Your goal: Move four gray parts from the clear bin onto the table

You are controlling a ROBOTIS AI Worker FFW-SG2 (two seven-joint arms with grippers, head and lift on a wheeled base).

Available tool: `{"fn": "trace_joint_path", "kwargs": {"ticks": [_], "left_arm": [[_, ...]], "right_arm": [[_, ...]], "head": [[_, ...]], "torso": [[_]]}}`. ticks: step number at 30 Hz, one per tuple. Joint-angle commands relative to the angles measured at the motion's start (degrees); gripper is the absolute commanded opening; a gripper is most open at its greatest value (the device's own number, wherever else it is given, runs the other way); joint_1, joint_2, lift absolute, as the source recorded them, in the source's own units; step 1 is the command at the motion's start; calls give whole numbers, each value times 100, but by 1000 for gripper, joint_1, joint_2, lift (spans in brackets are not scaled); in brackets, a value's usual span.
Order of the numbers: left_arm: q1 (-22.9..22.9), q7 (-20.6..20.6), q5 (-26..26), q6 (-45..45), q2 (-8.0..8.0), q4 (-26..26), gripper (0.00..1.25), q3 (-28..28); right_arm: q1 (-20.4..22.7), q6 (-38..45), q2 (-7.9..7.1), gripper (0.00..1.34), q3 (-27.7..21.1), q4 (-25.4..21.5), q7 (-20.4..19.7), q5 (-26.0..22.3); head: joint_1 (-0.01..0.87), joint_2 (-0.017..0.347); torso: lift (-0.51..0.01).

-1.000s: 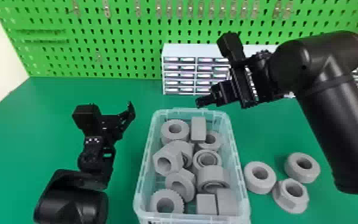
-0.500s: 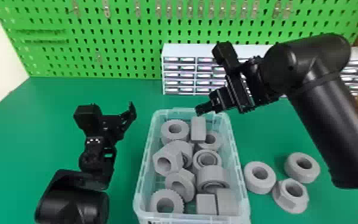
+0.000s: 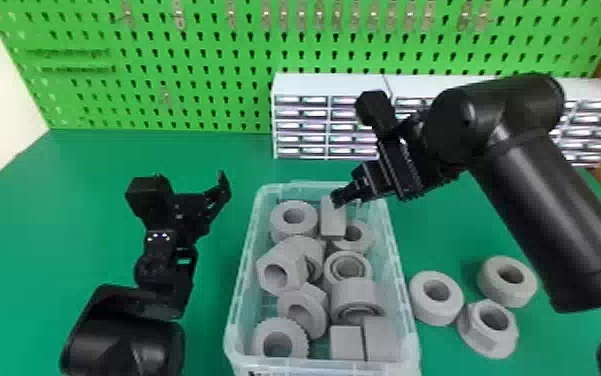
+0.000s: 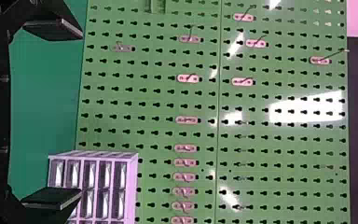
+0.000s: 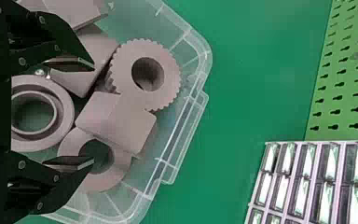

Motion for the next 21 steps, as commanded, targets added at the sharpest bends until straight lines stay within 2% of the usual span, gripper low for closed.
{"fn": "trace_joint_path", "kwargs": {"ticks": [1, 21], "left_arm": [[4, -6, 7, 0, 0, 0, 1146, 4], [-5, 3, -11, 9, 0, 9, 1146, -57]], "right_arm": [[-50, -66, 36, 793, 20, 227, 0, 55], [-102, -752, 142, 841, -7, 904, 0, -147]], "head": [[693, 72], [693, 72]], "torso": [[-52], [-52]]}}
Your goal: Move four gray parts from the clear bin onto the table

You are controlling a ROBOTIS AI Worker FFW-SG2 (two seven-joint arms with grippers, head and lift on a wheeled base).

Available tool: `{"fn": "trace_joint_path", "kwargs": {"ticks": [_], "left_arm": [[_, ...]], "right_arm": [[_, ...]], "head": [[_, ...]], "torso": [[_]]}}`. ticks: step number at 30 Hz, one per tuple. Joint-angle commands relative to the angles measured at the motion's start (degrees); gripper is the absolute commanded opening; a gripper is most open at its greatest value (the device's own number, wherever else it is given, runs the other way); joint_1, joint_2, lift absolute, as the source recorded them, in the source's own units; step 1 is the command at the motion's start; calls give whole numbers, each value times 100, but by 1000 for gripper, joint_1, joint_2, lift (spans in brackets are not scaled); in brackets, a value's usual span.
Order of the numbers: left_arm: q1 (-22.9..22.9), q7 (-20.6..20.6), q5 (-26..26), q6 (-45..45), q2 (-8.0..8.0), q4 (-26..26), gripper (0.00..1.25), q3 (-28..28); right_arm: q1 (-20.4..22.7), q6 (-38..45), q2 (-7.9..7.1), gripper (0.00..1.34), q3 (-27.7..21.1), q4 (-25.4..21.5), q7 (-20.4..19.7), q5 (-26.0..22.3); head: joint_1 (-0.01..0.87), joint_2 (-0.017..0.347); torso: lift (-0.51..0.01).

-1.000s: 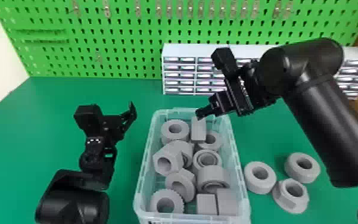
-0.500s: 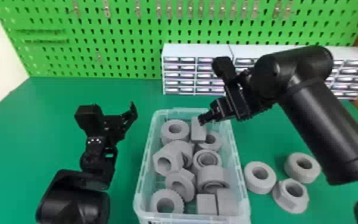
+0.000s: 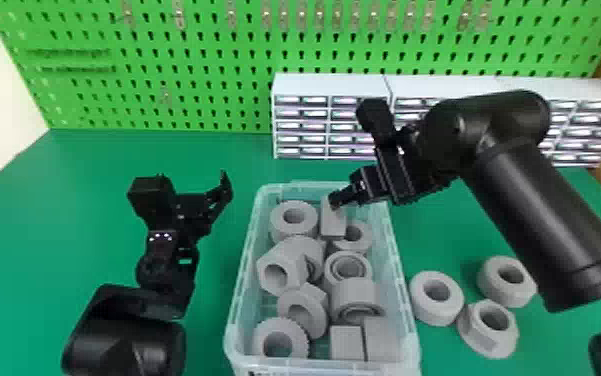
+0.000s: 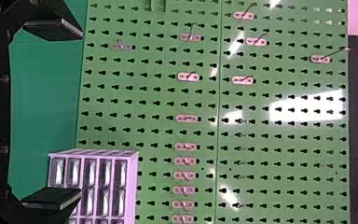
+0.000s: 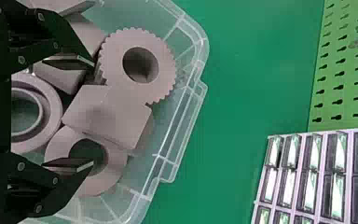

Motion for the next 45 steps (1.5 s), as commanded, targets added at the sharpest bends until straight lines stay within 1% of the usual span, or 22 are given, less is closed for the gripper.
{"fn": "trace_joint_path", "kwargs": {"ticks": [1, 7, 11, 21, 29, 34, 45], "left_arm": [[0, 1, -10, 3, 9, 1, 1146, -12], [-9, 1, -10, 3, 0, 1, 1146, -12], [-27, 18, -10, 3, 0, 1, 1146, -47], [-35, 44, -1, 3, 0, 19, 1146, -82], [-53, 53, 7, 3, 0, 28, 1146, -100], [-62, 53, 7, 3, 0, 28, 1146, -117], [-106, 53, -1, 3, 0, 54, 1146, -153]], "right_arm": [[-21, -140, 19, 851, 13, 170, 0, -49], [-29, -412, 37, 871, 31, 346, 0, -155], [-29, -658, 46, 885, 83, 548, 0, -287], [-29, -966, 81, 1009, 154, 829, -8, -357], [-12, -1080, 90, 1012, 154, 970, -281, -471], [-12, -1230, 99, 1012, 198, 1128, -360, -612], [-21, -1397, 125, 1012, 285, 1260, -509, -761]], "head": [[693, 72], [693, 72], [693, 72], [693, 72], [693, 72], [693, 72], [693, 72]], "torso": [[-52], [-52], [-52], [-52], [-52], [-52], [-52]]}}
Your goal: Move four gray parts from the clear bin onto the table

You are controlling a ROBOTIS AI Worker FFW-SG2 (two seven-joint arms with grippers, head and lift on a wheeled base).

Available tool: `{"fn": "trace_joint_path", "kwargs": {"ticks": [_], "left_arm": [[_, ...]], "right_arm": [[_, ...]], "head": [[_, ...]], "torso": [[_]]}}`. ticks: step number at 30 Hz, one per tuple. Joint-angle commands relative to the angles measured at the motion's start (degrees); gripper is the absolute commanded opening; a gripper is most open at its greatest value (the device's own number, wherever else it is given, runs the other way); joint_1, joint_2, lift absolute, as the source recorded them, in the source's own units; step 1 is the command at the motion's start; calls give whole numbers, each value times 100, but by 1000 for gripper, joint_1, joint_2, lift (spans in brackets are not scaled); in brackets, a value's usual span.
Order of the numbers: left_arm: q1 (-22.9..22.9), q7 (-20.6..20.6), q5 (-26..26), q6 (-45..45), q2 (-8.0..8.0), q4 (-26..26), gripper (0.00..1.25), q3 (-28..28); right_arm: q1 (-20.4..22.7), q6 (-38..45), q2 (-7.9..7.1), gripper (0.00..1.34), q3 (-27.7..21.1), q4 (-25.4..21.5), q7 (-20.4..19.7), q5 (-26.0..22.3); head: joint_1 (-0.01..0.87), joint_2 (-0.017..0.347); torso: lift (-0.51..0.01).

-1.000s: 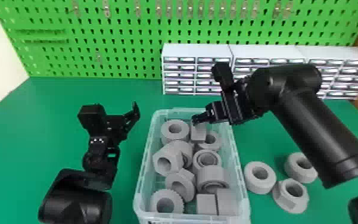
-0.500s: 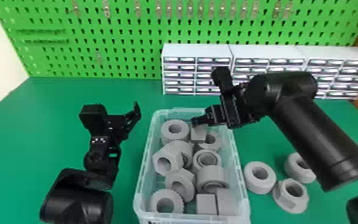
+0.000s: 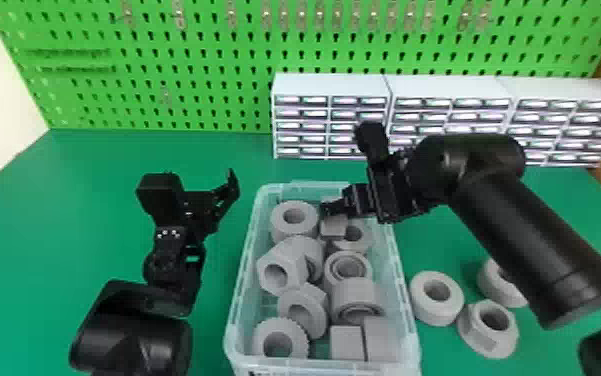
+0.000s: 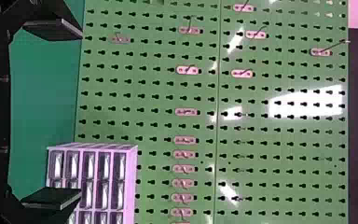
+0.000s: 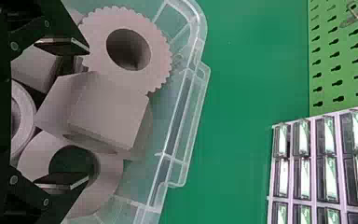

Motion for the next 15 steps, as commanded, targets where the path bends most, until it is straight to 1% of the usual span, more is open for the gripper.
{"fn": "trace_joint_path", "kwargs": {"ticks": [1, 15], "left_arm": [[-15, 0, -7, 0, 0, 9, 1146, -16], [-50, 0, 11, 0, 0, 27, 1146, -43]], "right_arm": [[-8, -67, 10, 1011, 12, 52, -58, -42], [-52, -366, 27, 1006, 153, 333, -155, -280]], "head": [[693, 72], [693, 72]], "torso": [[-52], [-52]]}}
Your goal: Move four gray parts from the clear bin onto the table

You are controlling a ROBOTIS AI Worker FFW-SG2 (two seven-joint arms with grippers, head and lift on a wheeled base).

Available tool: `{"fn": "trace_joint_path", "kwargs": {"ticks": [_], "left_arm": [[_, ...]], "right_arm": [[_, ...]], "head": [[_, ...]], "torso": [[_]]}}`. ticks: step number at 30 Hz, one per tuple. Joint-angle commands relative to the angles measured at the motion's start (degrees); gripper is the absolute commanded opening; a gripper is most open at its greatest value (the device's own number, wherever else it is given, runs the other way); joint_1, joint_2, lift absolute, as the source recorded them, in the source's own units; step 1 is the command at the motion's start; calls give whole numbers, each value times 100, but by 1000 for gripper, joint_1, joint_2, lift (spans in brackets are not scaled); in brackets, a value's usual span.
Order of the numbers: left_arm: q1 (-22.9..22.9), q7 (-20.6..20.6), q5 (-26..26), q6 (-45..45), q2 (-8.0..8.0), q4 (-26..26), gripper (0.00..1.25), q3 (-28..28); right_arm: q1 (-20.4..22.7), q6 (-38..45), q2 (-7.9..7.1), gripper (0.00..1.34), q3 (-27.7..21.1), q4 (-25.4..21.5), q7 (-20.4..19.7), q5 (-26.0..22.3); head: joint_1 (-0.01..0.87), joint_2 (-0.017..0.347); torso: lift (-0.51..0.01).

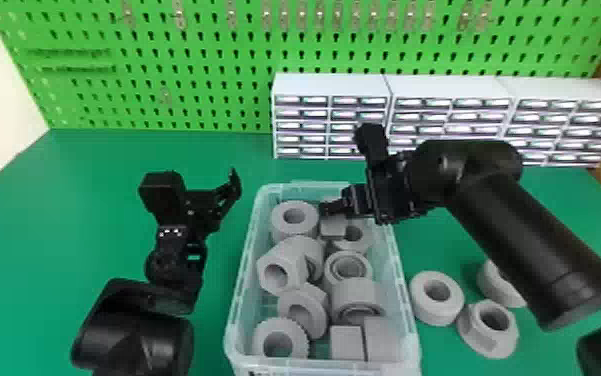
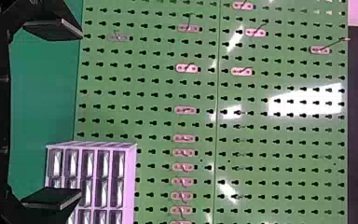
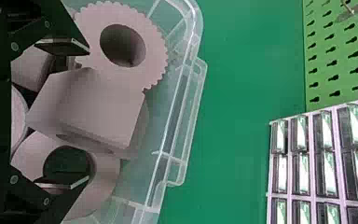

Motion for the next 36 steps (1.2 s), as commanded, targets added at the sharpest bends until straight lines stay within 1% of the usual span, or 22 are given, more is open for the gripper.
{"fn": "trace_joint_path", "kwargs": {"ticks": [1, 8, 17, 18, 19, 22, 24, 26, 30, 36], "left_arm": [[-6, 0, 13, 0, 0, 0, 1146, -3], [-33, 0, 13, 0, 0, 18, 1146, -29], [-59, 0, 31, 0, 0, 27, 1146, -47], [-68, 0, 31, 0, 0, 36, 1146, -47], [-68, 0, 40, 0, 0, 36, 1146, -47], [-68, 0, 40, -9, 0, 36, 1146, -47], [-68, 0, 49, -9, 0, 36, 1146, -38], [-59, 0, 57, -9, 0, 36, 1146, -38], [-59, 0, 57, -9, 9, 36, 1146, -29], [-15, 0, 66, -9, 9, 36, 1146, -12]], "right_arm": [[-27, -114, 13, 1006, 79, 140, -5, -89], [-62, -246, 13, 1006, 211, 245, -5, -168], [-98, -342, 31, 940, 360, 245, -14, -282], [-98, -351, 31, 922, 369, 245, -14, -300], [-98, -342, 31, 868, 378, 245, -14, -318], [-115, -334, 31, 631, 413, 245, -58, -397], [-115, -334, 31, 543, 431, 245, -93, -476], [-115, -307, 31, 522, 439, 228, -102, -529], [-115, -202, 22, 422, 457, 158, -110, -529], [-115, 80, 13, 420, 422, -1, -163, -529]], "head": [[693, 72], [693, 72], [693, 72], [693, 72], [693, 72], [693, 72], [693, 72], [693, 72], [693, 72], [693, 72]], "torso": [[-52], [-52], [-52], [-52], [-52], [-52], [-52], [-52], [-52], [-52]]}}
